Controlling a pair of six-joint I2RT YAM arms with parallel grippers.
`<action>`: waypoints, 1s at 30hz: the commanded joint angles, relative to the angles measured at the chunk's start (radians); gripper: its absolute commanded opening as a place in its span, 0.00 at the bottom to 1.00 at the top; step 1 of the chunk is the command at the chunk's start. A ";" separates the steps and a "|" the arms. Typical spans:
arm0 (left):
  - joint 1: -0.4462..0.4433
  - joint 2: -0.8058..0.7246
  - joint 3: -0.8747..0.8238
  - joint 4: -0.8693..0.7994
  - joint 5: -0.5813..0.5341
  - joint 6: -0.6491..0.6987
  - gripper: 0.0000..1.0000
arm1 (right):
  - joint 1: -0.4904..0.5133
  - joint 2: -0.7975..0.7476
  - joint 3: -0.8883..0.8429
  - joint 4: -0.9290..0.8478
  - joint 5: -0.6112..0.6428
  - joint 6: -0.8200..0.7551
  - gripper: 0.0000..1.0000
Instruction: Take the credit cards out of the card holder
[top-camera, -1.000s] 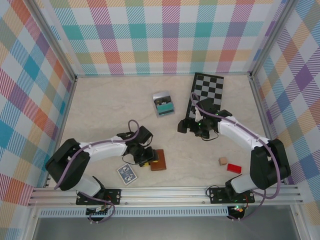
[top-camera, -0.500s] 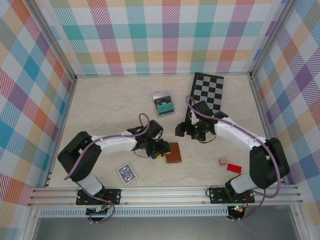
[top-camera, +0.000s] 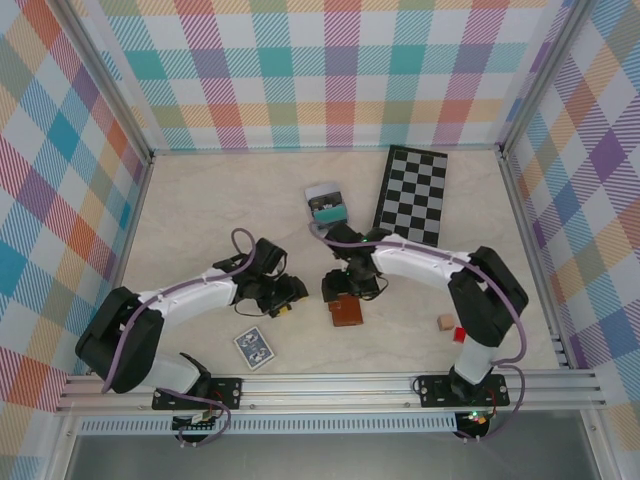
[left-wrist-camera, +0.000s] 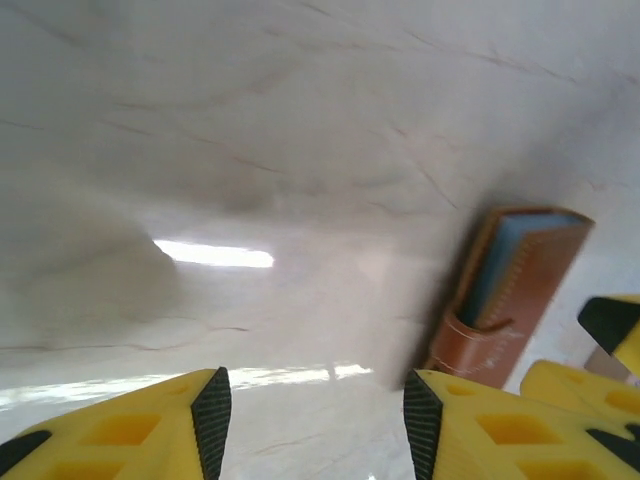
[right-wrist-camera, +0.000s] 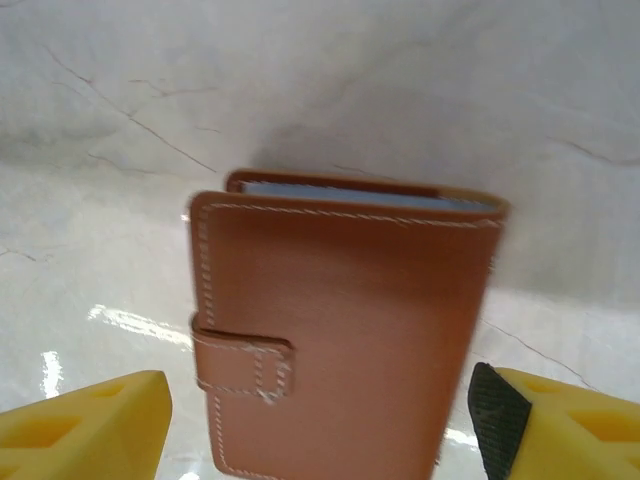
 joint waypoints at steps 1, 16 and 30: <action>0.046 -0.068 -0.041 -0.083 -0.038 -0.019 0.54 | 0.063 0.076 0.096 -0.157 0.170 0.035 0.81; 0.093 -0.138 -0.091 -0.118 -0.047 -0.020 0.67 | 0.099 0.295 0.251 -0.278 0.211 0.051 0.78; 0.093 -0.125 -0.102 -0.023 0.041 -0.021 0.71 | -0.021 0.060 0.017 0.060 -0.110 0.042 0.51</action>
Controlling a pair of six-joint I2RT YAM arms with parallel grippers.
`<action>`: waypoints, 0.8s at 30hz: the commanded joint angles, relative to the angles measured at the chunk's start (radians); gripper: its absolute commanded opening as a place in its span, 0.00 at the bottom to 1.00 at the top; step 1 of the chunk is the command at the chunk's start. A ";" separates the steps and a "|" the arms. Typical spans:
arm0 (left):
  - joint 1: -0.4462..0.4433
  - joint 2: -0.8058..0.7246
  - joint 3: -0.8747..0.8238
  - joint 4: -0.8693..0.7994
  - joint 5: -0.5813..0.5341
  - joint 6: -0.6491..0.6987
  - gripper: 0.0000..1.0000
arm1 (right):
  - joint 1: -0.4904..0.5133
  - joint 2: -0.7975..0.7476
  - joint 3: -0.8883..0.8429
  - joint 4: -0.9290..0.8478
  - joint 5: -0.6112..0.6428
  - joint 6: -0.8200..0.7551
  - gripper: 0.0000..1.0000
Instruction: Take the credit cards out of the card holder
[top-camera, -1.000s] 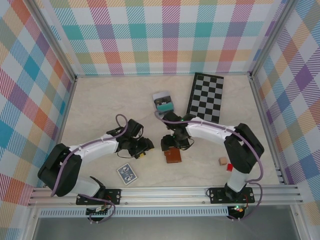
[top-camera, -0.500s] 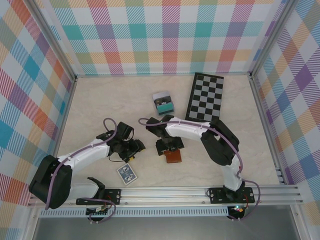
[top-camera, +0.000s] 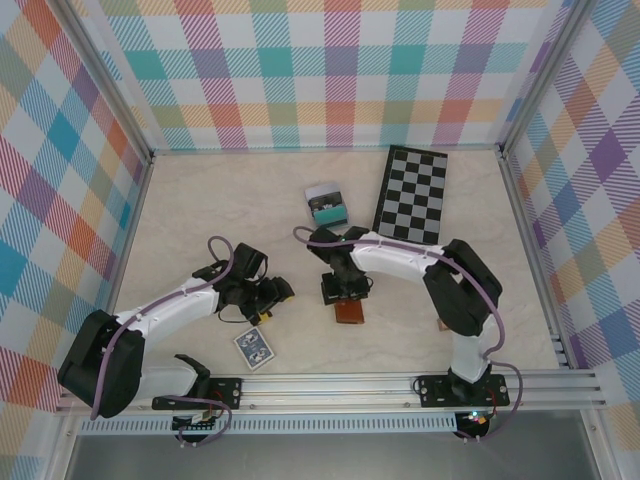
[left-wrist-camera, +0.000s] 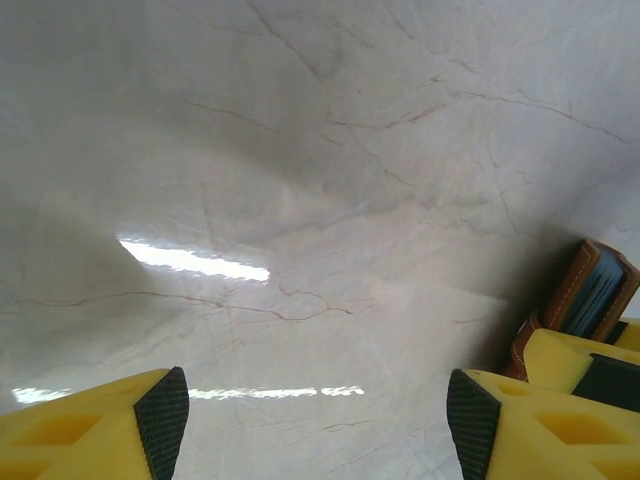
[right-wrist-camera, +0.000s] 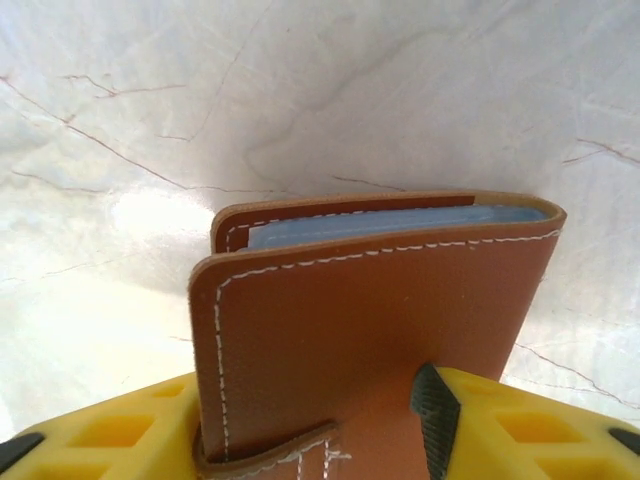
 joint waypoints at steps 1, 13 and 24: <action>0.010 0.005 -0.022 0.043 0.045 -0.006 0.72 | -0.052 -0.057 -0.087 0.164 -0.172 0.005 0.49; -0.015 0.042 -0.010 0.080 0.064 -0.009 0.72 | -0.288 -0.261 -0.371 0.477 -0.476 0.055 0.34; -0.081 0.123 0.053 0.105 0.051 -0.011 0.72 | -0.443 -0.460 -0.545 0.389 -0.426 0.010 0.33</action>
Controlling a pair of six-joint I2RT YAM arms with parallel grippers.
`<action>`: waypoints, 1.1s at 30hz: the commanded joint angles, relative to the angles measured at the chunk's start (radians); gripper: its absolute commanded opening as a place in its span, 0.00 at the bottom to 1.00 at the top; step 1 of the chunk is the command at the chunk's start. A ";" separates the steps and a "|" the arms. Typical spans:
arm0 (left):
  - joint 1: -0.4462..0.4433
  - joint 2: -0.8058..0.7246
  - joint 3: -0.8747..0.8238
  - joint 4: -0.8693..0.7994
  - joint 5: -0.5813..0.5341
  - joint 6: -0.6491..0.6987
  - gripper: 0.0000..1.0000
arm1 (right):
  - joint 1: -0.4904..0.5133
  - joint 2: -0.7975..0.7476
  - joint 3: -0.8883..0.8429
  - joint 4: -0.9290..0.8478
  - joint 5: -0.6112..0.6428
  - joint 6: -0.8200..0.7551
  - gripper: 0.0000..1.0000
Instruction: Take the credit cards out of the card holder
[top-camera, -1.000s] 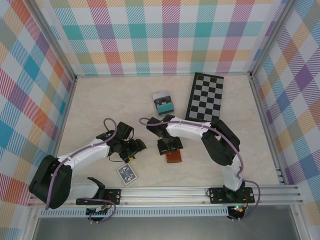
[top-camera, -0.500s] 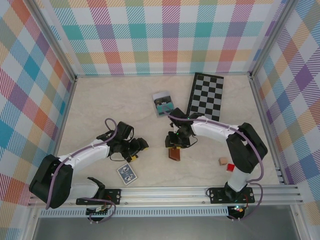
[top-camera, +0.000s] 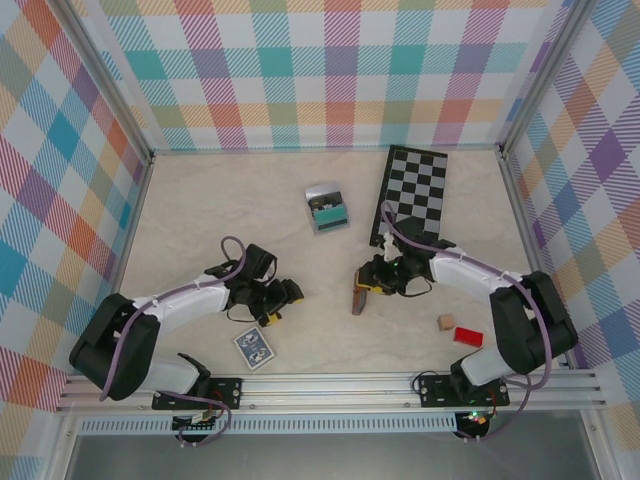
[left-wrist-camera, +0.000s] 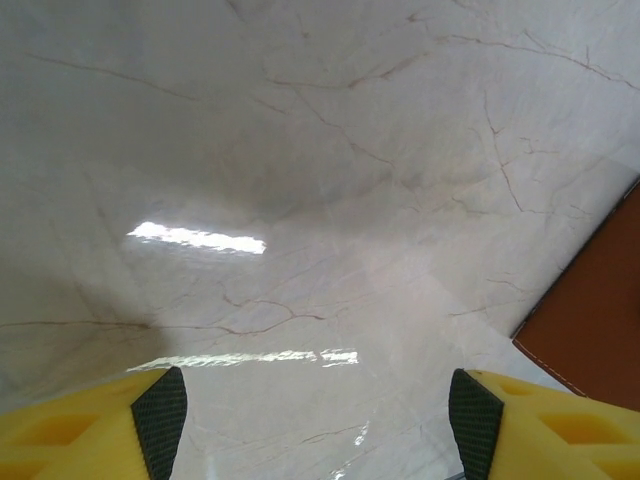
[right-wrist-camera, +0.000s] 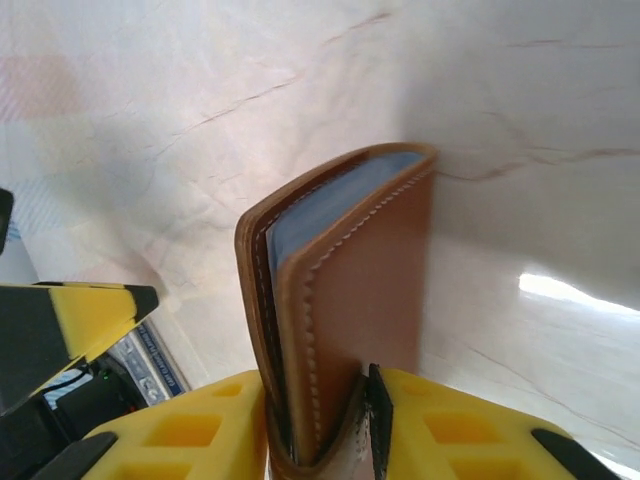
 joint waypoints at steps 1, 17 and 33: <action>-0.028 0.021 0.045 0.020 0.001 -0.009 0.72 | -0.033 -0.078 -0.037 -0.108 0.093 -0.031 0.35; -0.121 0.125 0.159 0.014 -0.041 -0.018 0.77 | -0.039 0.047 0.077 -0.235 0.214 -0.069 0.59; -0.140 0.181 0.111 0.263 0.048 -0.104 0.59 | 0.182 0.293 0.266 -0.217 0.193 -0.108 0.43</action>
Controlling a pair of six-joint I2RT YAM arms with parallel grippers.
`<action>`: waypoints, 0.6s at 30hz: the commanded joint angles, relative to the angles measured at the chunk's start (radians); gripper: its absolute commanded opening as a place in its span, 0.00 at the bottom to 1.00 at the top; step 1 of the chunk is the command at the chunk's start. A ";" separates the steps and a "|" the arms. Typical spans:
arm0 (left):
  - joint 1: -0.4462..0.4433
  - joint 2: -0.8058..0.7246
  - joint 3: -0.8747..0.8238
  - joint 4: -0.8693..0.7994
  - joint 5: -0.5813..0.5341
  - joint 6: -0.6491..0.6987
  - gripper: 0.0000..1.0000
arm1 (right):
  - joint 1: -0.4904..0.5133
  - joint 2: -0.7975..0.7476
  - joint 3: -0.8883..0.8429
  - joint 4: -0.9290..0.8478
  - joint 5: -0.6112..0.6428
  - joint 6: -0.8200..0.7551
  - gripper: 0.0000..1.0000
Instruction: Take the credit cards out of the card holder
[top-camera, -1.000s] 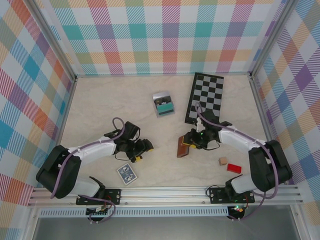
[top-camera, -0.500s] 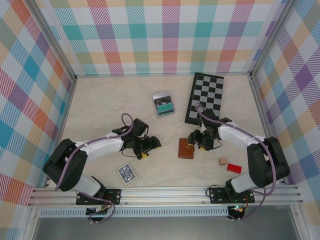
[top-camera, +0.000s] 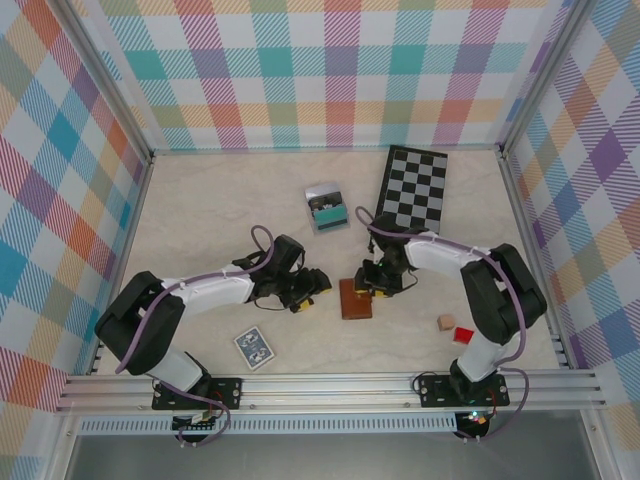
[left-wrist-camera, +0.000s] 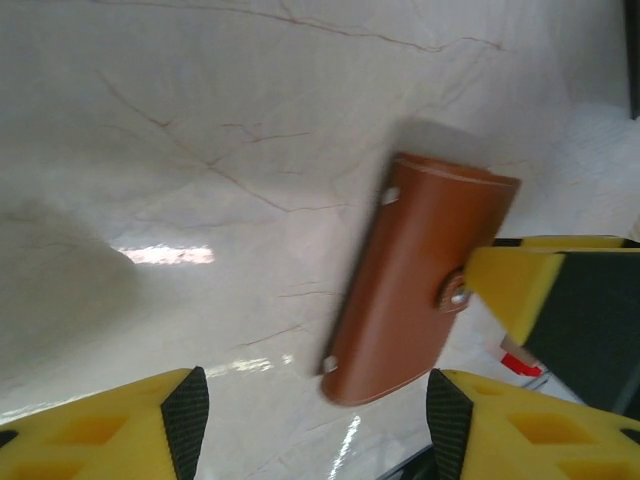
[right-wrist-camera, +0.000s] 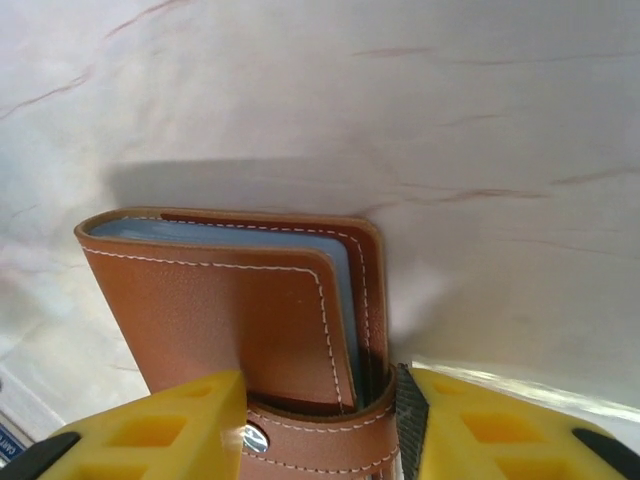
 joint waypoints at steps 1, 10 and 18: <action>-0.010 0.023 -0.028 0.066 0.033 -0.023 0.58 | 0.069 0.055 0.058 -0.004 -0.022 -0.043 0.43; -0.010 0.052 -0.061 0.104 0.046 -0.028 0.50 | 0.073 0.023 0.066 -0.015 -0.004 -0.030 0.44; -0.009 0.098 -0.075 0.182 0.090 -0.044 0.43 | 0.060 0.042 0.022 0.028 -0.078 0.017 0.40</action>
